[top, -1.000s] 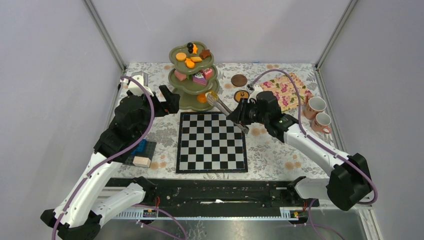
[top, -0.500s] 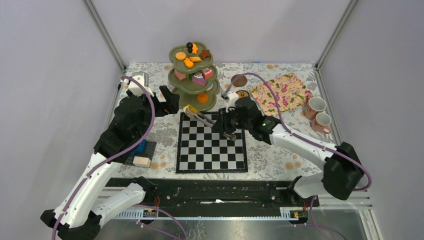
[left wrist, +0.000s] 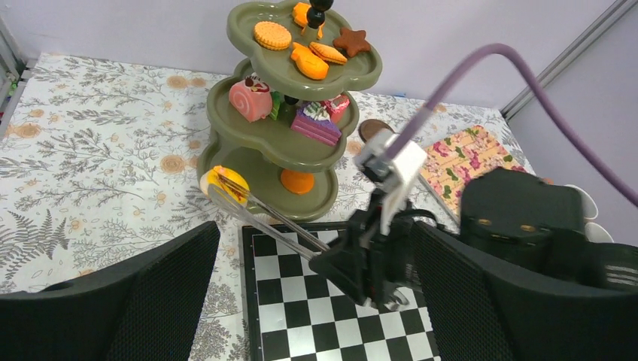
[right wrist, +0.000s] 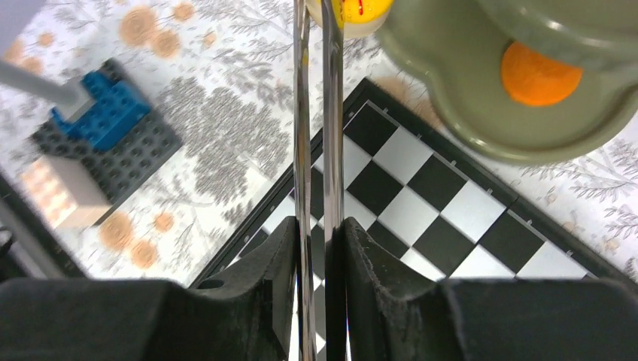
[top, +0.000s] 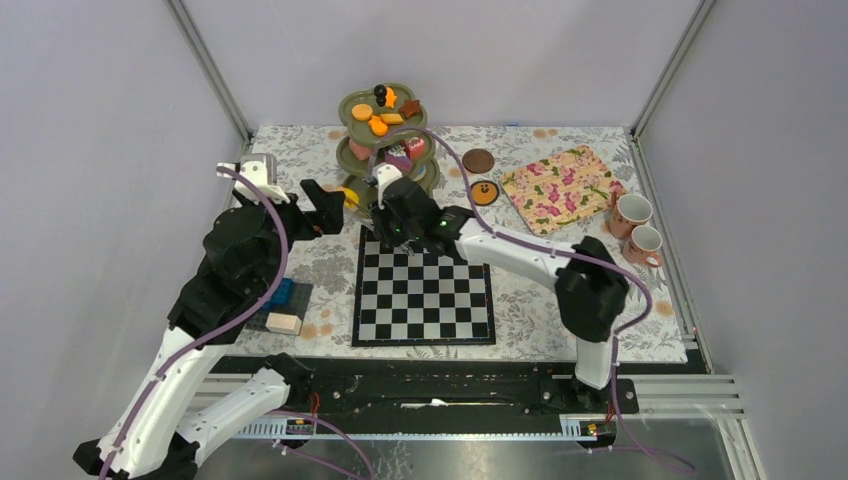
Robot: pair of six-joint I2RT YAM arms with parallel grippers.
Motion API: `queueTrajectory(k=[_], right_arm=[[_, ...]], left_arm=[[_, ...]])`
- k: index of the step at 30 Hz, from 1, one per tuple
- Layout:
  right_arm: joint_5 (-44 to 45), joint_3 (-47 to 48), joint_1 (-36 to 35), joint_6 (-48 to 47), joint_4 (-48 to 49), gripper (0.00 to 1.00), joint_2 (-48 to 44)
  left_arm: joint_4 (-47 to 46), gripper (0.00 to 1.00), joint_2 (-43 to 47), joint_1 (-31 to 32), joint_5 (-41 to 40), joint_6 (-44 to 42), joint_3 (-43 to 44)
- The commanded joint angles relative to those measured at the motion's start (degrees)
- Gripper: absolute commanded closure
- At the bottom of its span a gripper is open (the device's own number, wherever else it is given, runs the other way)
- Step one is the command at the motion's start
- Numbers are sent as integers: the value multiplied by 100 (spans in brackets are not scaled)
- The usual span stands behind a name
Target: Serve the afternoon tea
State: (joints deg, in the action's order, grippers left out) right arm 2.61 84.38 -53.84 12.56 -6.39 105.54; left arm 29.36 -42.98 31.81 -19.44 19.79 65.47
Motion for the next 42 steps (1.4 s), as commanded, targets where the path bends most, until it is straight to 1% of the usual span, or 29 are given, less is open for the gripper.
queueTrajectory(k=[1,5,8,11,18,20,26,28,33,37,42], right_arm=[[1061,1015,-108,-503,-449,75,637],[1468,1729,-109,-776,-820,75,1257],[1983,2117,-109,-916,-1097,75,1653],[2259,2230,-113,-967,-1148,73,1790],[2372,2463,-109,-894,-1397,70,2082],[2287,2471,-109,-851,-1420,68,2045],[2101,2404,-111,-730,-1471,54,1784],[2069,2440,-109,-705,-1568,52,1713],[1739,2237,-109,-573,-1593,51,1306],[1427,1862,-109,-461,-1530,52,906],[1182,1488,-109,-325,-1507,52,465]], left_arm=[[-67,1,189,15,-75,-111,-21],[-62,1,295,12,-6,-53,-183],[-62,1,375,14,27,-26,-312],[-62,1,467,14,54,-42,-386],[-50,1,588,9,19,-155,-450],[-37,1,604,9,5,-160,-462],[-42,1,635,10,-48,-195,-491],[-45,1,620,11,-43,-187,-493],[-71,1,560,10,14,-130,-522],[-87,1,530,11,34,-98,-539],[-335,1,522,11,34,-106,-745]])
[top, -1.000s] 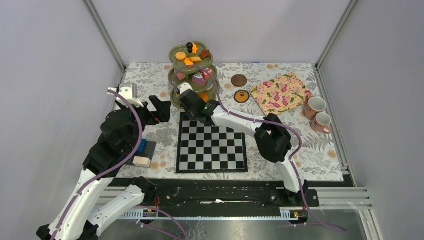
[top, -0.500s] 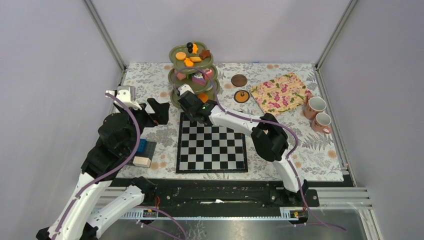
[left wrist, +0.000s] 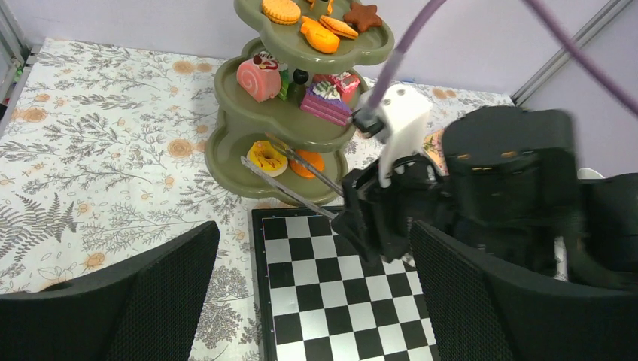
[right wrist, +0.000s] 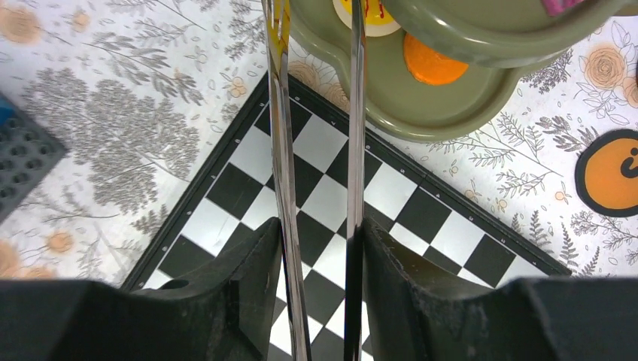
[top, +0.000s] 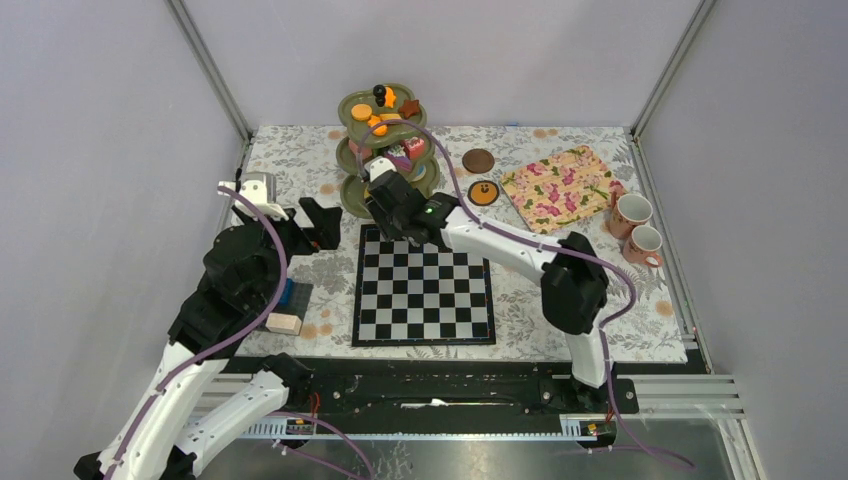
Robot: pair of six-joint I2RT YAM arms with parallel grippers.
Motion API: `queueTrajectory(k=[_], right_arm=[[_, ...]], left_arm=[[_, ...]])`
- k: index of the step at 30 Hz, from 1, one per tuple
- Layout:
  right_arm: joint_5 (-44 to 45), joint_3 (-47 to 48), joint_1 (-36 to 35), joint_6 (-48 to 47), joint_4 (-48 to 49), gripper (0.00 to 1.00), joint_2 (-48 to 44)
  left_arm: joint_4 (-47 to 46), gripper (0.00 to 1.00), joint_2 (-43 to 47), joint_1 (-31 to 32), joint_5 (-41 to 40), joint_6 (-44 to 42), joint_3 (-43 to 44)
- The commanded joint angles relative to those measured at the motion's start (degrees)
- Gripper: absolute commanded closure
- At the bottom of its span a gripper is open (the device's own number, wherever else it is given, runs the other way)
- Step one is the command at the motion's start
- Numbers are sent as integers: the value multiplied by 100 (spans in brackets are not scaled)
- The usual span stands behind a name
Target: Serve the afternoon tea
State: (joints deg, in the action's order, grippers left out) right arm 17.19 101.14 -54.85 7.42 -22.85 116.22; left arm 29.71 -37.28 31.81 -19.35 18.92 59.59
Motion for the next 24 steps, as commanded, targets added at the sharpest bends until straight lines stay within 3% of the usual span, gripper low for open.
queueTrajectory(k=[1,9,19,24], right_arm=[[-310,-256,-8,213,148,52,-689],[-585,-814,-8,360,264,52,-1260],[-1317,-2356,-8,171,877,53,-2442],[-1010,-3204,-8,58,946,54,-3158]], left_arm=[[-414,1,-90,9,34,-20,-183],[-568,1,-424,10,136,-28,-63],[-585,1,-525,14,58,33,-18],[-616,1,-557,12,89,143,-49]])
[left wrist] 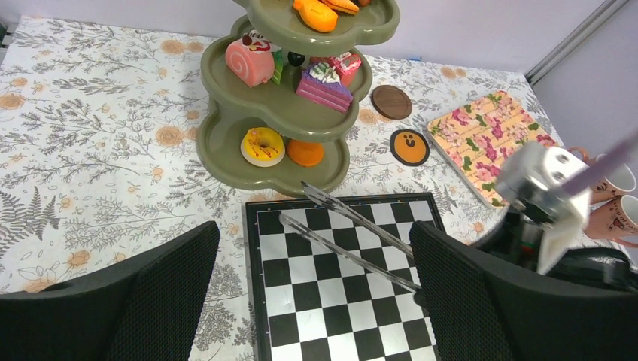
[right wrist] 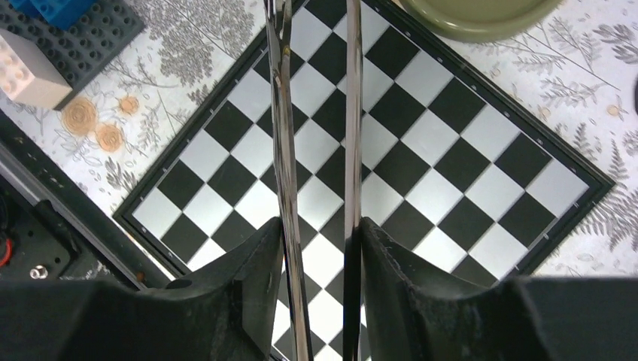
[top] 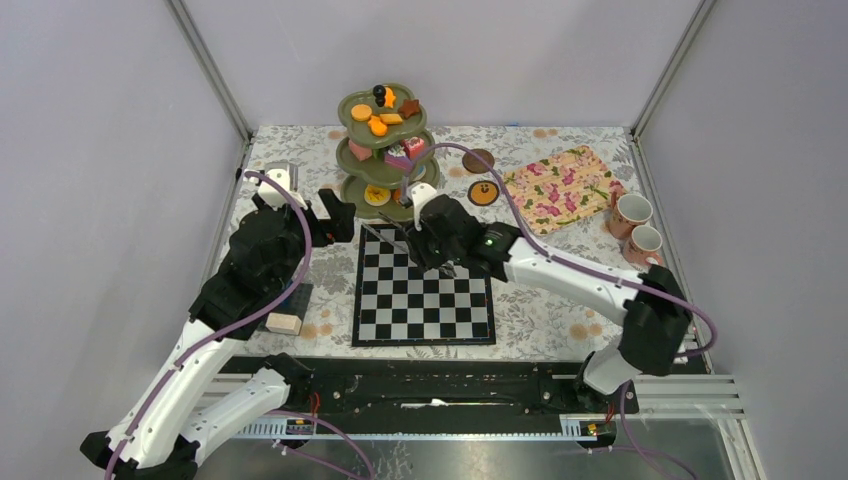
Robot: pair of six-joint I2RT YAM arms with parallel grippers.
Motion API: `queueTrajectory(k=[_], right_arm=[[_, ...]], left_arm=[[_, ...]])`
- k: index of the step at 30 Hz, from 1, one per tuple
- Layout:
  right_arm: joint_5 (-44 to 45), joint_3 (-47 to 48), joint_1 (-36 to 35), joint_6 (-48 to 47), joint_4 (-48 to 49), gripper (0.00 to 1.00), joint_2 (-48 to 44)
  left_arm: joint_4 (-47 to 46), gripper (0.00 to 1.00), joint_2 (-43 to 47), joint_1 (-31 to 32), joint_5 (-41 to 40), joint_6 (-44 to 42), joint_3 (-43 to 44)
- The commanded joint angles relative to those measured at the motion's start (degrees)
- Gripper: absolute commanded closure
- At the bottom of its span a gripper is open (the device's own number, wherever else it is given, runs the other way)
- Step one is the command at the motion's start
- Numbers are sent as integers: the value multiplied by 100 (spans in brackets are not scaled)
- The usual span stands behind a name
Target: Serve the afternoon tea
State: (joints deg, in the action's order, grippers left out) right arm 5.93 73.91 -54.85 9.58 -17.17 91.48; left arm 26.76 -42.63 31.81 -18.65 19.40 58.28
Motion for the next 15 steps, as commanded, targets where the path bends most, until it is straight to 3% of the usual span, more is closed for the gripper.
queueTrajectory(k=[1,7,15], right_arm=[[213,-690,3,-181,415,54,-835],[833,-1771,234,-165,593,55,-1890],[696,-2565,1860,259,763,58,-2668]], left_arm=[[-321,1,-25,7,26,124,79],[-312,1,-12,10,60,209,61],[-383,1,-151,16,46,189,31]])
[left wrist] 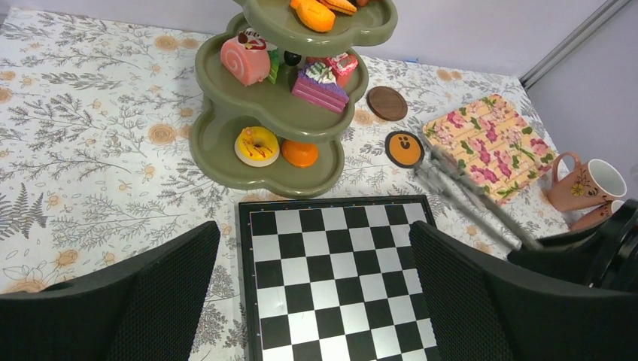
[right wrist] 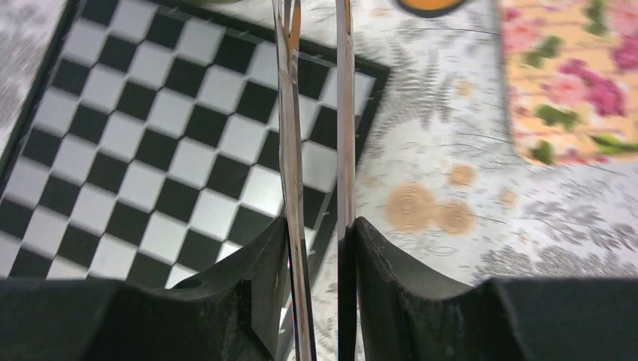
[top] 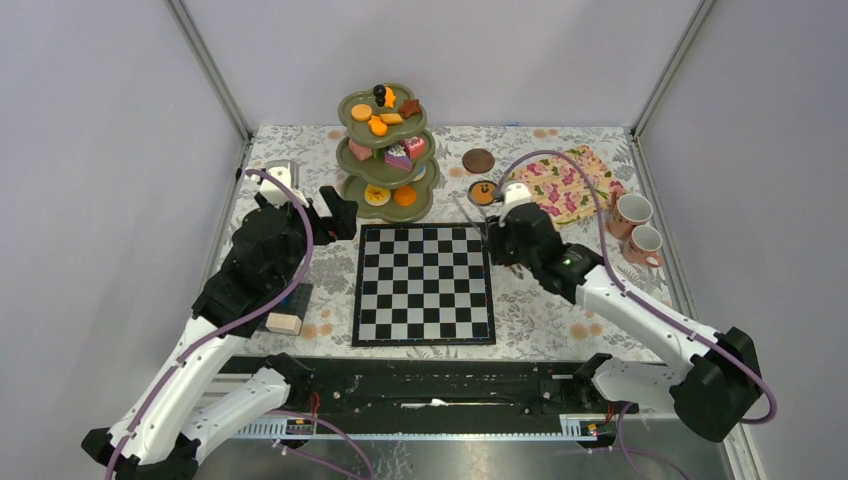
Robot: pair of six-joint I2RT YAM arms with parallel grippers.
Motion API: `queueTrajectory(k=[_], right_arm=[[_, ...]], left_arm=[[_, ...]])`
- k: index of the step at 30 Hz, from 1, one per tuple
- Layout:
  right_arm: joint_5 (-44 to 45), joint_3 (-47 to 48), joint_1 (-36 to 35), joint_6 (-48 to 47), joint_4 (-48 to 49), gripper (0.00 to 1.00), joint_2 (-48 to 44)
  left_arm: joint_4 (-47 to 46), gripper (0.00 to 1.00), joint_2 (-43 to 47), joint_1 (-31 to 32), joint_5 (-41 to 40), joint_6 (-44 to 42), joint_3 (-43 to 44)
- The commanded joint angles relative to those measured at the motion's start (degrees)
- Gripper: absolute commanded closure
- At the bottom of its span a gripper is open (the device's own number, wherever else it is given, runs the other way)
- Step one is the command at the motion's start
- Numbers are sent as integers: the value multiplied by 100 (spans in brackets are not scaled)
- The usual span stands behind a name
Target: Serve the afternoon tea
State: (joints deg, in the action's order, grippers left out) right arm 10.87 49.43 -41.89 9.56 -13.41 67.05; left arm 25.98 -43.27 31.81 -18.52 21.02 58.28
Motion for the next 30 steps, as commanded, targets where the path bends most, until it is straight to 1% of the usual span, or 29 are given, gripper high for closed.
queueTrajectory(k=[1,3,5,7,9,14,19,22,25,27,30], right_arm=[[254,-147,742,367,384,57,-196],[124,-193,1163,618,377,57,-49],[-347,-197,1722,926,324,57,193],[-872,-157,2065,1176,317,58,323],[-1064,-141,2187,1308,344,58,313],[-1051,57,2278,1281,245,55,300],[-880,190,2307,1191,-31,55,353],[-597,182,2308,1110,-199,55,274],[-82,166,2317,1045,-443,55,221],[525,180,2363,1152,-629,55,217],[842,207,2593,1311,-560,55,349]], left_arm=[[-337,1,-117,10,45,18,26],[-380,1,-149,12,52,-4,18],[-404,1,-172,11,55,-31,22],[-409,1,-182,10,55,-80,33],[-409,1,-182,14,33,-154,48],[-568,1,-180,14,-35,-401,-30],[-750,1,-217,14,86,-518,-90],[-844,1,-172,11,219,-550,-189],[-881,1,-101,9,264,-574,-311],[-892,1,-71,9,271,-596,-370],[-942,1,-33,14,301,-619,-431]])
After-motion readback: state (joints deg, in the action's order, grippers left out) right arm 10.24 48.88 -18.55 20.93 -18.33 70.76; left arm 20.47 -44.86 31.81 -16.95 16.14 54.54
